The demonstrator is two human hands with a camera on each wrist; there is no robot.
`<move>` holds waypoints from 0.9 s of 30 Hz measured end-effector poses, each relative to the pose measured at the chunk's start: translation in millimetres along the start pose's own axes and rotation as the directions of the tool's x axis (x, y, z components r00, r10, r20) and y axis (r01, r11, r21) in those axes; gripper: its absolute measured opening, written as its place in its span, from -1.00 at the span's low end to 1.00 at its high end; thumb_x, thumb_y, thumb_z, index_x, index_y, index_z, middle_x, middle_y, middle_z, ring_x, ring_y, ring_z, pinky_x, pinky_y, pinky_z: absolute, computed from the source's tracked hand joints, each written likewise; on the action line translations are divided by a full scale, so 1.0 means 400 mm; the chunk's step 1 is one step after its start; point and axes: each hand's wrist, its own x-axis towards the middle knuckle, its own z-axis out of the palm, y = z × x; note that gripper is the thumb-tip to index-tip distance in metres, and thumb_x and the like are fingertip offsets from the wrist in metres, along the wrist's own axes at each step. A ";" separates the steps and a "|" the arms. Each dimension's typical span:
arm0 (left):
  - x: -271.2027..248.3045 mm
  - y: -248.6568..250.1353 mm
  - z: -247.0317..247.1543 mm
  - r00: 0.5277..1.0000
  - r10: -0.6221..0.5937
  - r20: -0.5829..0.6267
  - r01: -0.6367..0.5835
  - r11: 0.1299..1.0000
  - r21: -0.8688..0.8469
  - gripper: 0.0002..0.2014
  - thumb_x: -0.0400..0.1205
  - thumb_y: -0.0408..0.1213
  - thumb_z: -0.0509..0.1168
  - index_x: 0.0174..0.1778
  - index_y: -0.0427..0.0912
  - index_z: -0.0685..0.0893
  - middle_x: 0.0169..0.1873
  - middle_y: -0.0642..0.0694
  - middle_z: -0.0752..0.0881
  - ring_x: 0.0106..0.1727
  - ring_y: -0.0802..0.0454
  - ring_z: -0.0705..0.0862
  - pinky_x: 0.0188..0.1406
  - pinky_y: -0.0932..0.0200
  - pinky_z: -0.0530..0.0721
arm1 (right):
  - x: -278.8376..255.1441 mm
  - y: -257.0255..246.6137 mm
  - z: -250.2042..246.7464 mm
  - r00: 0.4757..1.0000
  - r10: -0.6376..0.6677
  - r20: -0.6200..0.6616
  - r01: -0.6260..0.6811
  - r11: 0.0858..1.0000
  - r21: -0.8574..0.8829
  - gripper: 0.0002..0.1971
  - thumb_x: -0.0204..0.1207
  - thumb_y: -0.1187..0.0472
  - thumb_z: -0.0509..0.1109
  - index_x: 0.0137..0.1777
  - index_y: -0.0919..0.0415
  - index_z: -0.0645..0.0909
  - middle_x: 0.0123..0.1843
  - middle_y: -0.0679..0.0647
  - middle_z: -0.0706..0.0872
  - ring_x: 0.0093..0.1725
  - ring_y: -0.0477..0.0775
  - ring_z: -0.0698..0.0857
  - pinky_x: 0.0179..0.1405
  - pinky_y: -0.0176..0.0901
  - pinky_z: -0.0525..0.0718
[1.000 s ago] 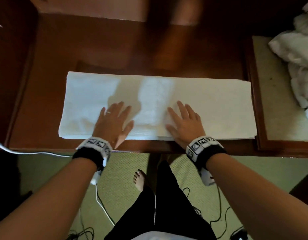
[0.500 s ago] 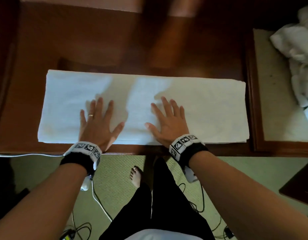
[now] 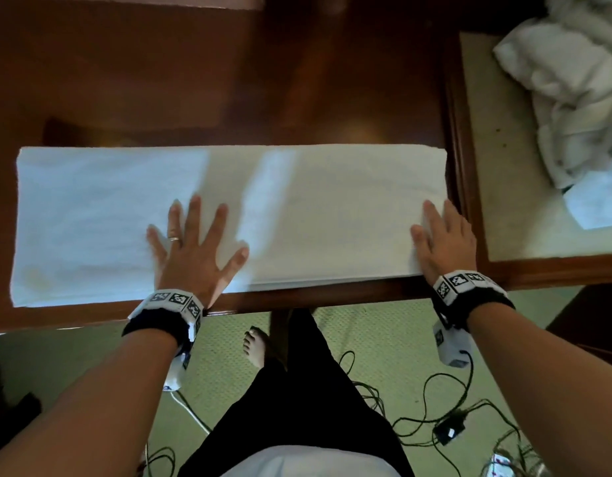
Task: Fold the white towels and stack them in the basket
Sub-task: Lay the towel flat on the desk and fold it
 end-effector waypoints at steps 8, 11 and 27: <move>-0.036 -0.108 -0.026 0.998 -0.043 0.041 0.044 0.999 -0.012 -0.10 0.49 0.59 -0.25 0.74 0.31 -0.21 0.78 -0.04 -0.22 0.77 -0.23 -0.20 0.61 -0.57 -0.03 | 0.049 -0.083 -0.039 0.917 0.369 0.155 -0.399 0.866 0.301 -0.45 0.55 0.03 0.41 0.48 0.27 0.47 0.37 0.34 0.60 0.33 0.39 0.60 0.21 0.07 0.57; -0.045 -0.105 -0.039 0.997 -0.064 0.048 0.065 0.997 -0.030 -0.09 0.46 0.58 -0.23 0.74 0.30 -0.19 0.77 -0.04 -0.21 0.77 -0.24 -0.16 0.60 -0.56 0.01 | 0.051 -0.110 -0.036 0.874 0.393 0.285 -0.479 0.792 0.377 -0.36 0.45 -0.05 0.51 0.44 0.26 0.46 0.31 0.26 0.66 0.24 0.32 0.66 0.09 0.01 0.61; 0.024 0.003 -0.181 0.998 0.063 0.012 -0.063 0.997 -0.045 -0.43 0.42 0.07 0.15 0.20 -0.18 0.76 0.23 -0.30 0.72 0.06 -0.34 0.77 -0.05 -0.28 0.76 | 0.369 -0.193 -0.492 0.943 0.009 -0.333 0.005 0.999 0.040 -0.85 0.55 0.20 0.35 0.03 0.18 0.46 0.02 0.32 0.67 0.00 0.47 0.67 -0.13 0.14 0.55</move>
